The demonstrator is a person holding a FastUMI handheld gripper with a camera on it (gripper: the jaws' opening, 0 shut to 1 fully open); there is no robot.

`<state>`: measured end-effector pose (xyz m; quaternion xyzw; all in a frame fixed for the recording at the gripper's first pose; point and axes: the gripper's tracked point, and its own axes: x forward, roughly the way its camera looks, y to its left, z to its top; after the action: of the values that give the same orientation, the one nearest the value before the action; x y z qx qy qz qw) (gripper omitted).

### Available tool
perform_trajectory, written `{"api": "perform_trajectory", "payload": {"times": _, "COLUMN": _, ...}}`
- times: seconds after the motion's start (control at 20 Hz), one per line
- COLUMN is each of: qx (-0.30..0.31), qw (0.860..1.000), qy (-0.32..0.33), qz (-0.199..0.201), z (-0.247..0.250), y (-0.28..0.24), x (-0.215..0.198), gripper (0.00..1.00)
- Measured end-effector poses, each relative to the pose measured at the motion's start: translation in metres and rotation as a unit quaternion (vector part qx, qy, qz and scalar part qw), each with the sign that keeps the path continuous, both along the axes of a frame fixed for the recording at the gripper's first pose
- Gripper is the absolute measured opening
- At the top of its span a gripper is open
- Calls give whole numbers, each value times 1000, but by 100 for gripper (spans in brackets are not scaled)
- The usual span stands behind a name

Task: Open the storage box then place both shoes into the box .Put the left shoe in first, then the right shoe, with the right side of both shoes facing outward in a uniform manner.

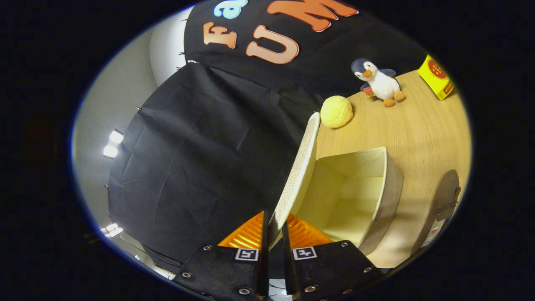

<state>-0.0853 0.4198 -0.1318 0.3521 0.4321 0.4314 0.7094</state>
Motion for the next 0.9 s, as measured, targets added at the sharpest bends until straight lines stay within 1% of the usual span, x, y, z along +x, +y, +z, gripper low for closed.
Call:
{"api": "perform_trajectory", "payload": {"times": 0.15, "qx": 2, "qw": 1000, "qy": -14, "qz": 4, "z": 19, "y": 33, "x": -2, "gripper": 15}}
{"api": "perform_trajectory", "payload": {"times": 0.3, "qx": 12, "qw": 1000, "qy": -15, "qz": 3, "z": 35, "y": 76, "x": -3, "gripper": 15}}
{"api": "perform_trajectory", "payload": {"times": 0.45, "qx": 6, "qw": 1000, "qy": -25, "qz": 13, "z": 44, "y": 121, "x": -11, "gripper": 15}}
{"api": "perform_trajectory", "payload": {"times": 0.6, "qx": -10, "qw": 999, "qy": -33, "qz": 26, "z": 35, "y": 165, "x": -13, "gripper": 15}}
{"api": "perform_trajectory", "payload": {"times": 0.7, "qx": -24, "qw": 998, "qy": -33, "qz": 40, "z": 27, "y": 195, "x": -22, "gripper": 16}}
{"api": "perform_trajectory", "payload": {"times": 0.9, "qx": -67, "qw": 996, "qy": -35, "qz": 56, "z": 3, "y": 243, "x": -36, "gripper": 15}}
